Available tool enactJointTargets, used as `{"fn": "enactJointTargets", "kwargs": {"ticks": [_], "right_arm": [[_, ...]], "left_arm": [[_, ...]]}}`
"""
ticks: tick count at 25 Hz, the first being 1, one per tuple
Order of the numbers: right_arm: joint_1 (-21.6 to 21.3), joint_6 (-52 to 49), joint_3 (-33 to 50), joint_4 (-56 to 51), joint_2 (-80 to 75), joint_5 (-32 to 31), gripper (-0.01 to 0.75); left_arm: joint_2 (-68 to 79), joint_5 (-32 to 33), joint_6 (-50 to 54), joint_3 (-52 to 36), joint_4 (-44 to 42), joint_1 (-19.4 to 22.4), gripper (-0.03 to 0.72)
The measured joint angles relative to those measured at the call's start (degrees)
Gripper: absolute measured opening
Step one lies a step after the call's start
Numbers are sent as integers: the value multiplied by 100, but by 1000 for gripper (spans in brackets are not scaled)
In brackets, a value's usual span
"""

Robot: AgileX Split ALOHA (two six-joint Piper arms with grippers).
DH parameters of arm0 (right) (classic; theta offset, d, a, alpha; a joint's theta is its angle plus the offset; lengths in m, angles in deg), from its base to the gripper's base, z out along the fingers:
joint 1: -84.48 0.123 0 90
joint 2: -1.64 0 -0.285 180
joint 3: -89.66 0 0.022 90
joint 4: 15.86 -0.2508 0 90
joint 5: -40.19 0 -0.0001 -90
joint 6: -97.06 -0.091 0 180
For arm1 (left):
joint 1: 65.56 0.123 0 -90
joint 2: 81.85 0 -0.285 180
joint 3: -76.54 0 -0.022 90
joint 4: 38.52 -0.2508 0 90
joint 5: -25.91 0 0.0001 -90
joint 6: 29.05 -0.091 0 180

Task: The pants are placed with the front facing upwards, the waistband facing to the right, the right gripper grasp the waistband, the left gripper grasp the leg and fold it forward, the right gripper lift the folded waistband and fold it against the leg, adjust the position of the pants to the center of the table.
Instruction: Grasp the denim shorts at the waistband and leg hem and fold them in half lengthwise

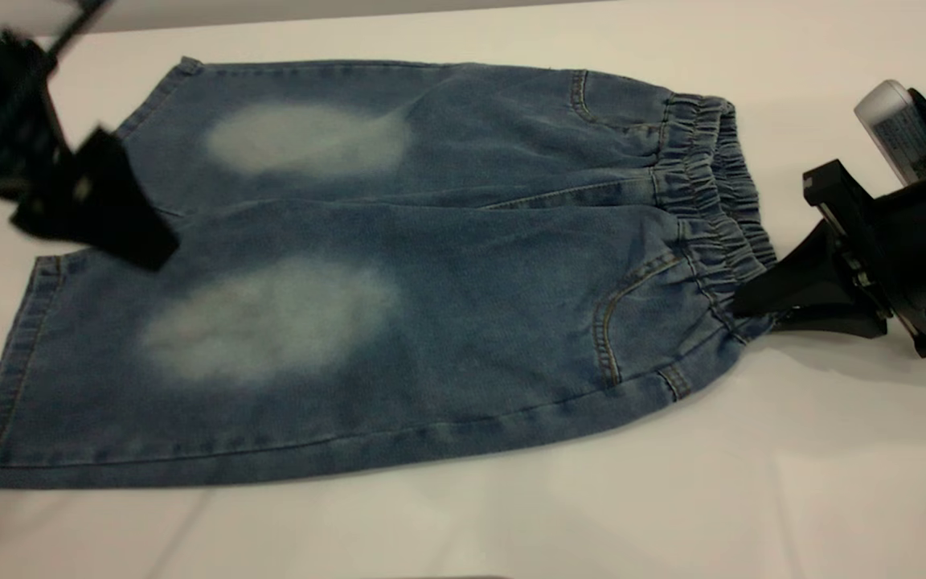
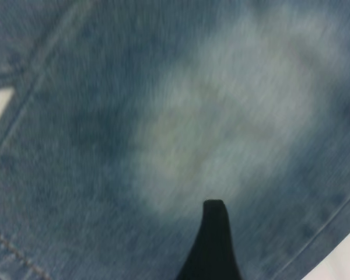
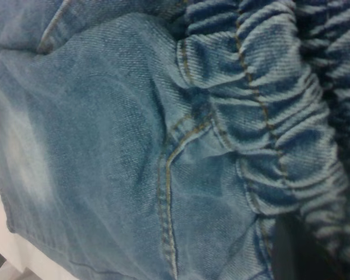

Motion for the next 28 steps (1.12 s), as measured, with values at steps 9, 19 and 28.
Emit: {"fn": "enactJointTargets", "kwargs": {"ticks": [9,19,28], "right_arm": [[0,56,0,-17,0,-75,35],[0,181,0,-46,0,-75,35],[0,218,0,-75,0,-75,39]], "left_arm": [[640,73,800,-95,-1944,0,569],[657,195,1759,-784,-3640,0,569],[874,-963,1782,-1035,-3822,0,569]]}}
